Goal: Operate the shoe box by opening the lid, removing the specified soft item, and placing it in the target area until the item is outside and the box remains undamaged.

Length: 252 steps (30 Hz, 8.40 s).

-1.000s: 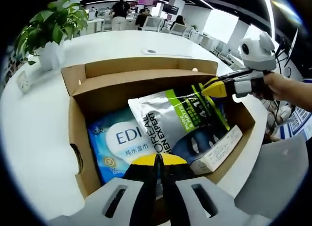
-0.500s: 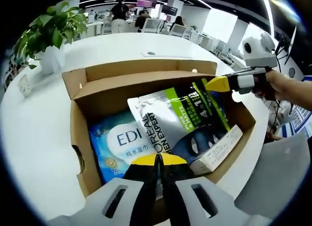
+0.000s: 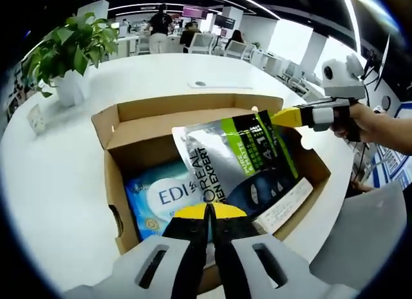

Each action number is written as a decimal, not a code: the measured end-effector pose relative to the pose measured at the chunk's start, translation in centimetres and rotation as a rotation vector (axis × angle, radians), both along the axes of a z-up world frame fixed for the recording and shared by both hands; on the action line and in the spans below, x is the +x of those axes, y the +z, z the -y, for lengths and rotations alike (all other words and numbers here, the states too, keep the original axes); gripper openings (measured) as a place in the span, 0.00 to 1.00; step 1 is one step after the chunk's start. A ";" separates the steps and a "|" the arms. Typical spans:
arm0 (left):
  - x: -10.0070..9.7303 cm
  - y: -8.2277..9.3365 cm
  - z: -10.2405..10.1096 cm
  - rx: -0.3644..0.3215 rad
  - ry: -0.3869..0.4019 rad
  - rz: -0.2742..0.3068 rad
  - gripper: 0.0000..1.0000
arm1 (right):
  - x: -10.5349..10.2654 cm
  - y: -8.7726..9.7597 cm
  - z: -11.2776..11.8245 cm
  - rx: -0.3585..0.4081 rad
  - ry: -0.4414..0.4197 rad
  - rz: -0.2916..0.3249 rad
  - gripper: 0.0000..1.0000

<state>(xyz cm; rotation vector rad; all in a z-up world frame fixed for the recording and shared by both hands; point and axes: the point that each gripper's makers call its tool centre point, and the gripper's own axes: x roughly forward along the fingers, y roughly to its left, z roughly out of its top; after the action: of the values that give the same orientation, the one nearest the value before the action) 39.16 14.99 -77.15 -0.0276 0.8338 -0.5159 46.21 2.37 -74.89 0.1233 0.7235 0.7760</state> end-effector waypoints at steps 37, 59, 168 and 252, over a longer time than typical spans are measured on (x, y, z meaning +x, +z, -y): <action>1.3 4.2 6.8 -0.043 -0.088 0.054 0.00 | 0.1 5.1 7.4 0.038 -0.085 0.030 0.00; 2.3 4.8 14.4 -0.092 -0.180 0.053 0.00 | 0.8 5.4 15.5 0.000 -0.164 0.015 0.00; 5.4 -7.4 26.8 0.525 -0.811 0.140 0.00 | 4.6 -9.0 28.1 -0.200 -0.364 -0.123 0.00; 2.5 6.7 14.6 0.011 -0.206 0.215 0.67 | -1.8 2.4 18.1 -0.139 -0.099 0.107 0.43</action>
<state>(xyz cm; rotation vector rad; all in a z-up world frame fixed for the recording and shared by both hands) 41.66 0.43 -70.43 0.1237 0.6322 -0.6955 44.41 -15.72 -72.46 -0.0085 0.6622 0.6313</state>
